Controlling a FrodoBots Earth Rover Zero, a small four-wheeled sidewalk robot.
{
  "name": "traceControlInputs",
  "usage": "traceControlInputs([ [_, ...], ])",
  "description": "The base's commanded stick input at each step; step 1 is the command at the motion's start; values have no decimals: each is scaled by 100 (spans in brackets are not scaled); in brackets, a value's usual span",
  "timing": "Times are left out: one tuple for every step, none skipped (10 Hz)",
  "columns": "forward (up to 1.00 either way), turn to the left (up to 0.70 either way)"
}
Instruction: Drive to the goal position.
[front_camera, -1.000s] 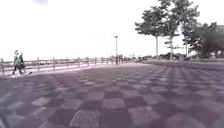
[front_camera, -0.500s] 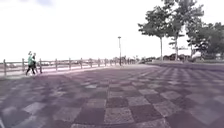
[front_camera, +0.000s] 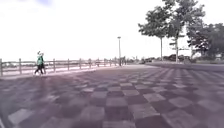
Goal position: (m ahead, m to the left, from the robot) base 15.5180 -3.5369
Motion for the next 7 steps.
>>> traceControlInputs([
  [70,1],
  [70,1],
  [70,1],
  [70,1],
  [70,1],
  [70,1],
  [70,1],
])
